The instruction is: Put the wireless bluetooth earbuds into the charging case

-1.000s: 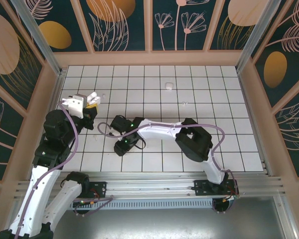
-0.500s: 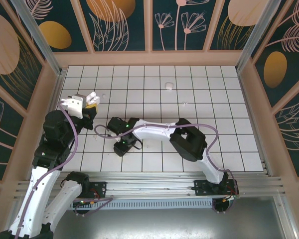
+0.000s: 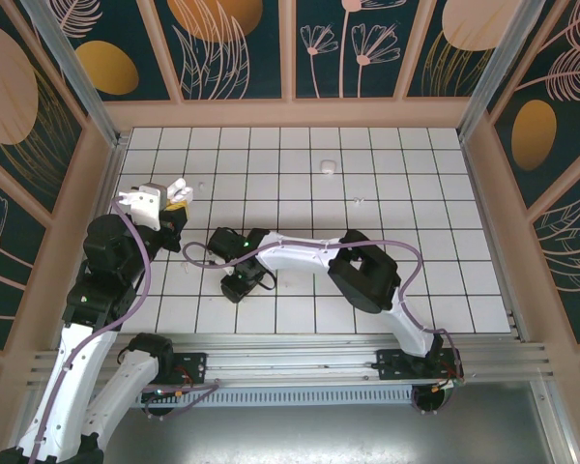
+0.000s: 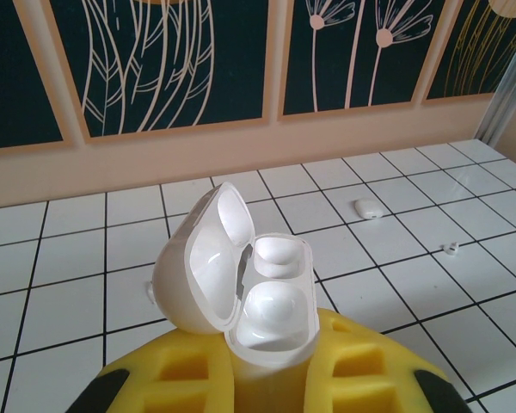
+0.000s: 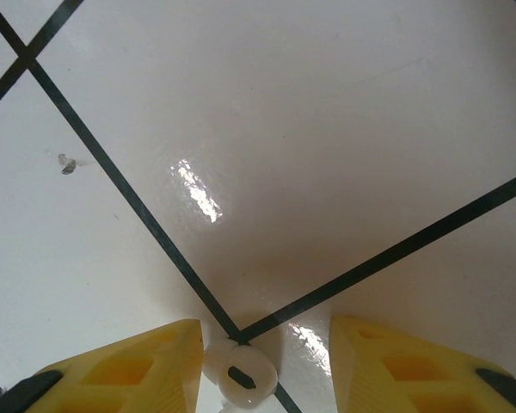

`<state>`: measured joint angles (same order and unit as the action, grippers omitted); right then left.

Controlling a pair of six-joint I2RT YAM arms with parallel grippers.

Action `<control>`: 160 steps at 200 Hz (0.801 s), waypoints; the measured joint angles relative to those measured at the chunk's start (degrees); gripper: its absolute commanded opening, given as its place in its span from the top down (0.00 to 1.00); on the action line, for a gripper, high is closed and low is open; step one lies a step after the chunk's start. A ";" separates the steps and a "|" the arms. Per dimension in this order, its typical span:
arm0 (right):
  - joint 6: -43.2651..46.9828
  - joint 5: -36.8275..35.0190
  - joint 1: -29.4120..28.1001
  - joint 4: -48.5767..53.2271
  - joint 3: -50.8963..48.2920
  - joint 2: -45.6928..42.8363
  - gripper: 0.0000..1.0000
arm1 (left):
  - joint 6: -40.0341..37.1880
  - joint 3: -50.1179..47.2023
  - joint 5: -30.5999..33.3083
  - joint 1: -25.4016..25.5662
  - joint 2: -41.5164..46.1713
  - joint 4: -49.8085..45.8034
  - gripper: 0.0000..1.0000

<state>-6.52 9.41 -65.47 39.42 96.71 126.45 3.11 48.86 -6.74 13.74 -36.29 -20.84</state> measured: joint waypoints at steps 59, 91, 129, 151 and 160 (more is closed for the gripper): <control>-1.62 0.70 1.09 -3.52 -3.50 -1.60 0.65 | 0.00 -0.22 -0.04 0.00 -0.09 0.04 1.00; -2.40 0.90 1.40 -3.56 -3.67 -1.92 0.62 | 0.00 -0.22 -0.07 0.00 -0.46 0.11 1.00; -4.98 0.46 1.53 -2.97 -3.72 -2.62 0.59 | 0.00 -0.22 -0.07 0.00 -0.98 0.50 1.00; -8.31 -0.87 1.49 -2.97 -3.72 -3.43 0.59 | 0.00 -0.22 -0.07 0.00 -0.98 0.52 1.00; -10.45 -1.70 1.36 -2.93 -3.72 -3.85 0.59 | 0.00 -0.22 -0.07 0.00 -0.98 0.52 1.00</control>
<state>-16.97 7.70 -64.12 36.49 92.99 122.61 3.11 48.64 -6.81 13.74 -37.28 -20.32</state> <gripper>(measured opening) 0.409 0.138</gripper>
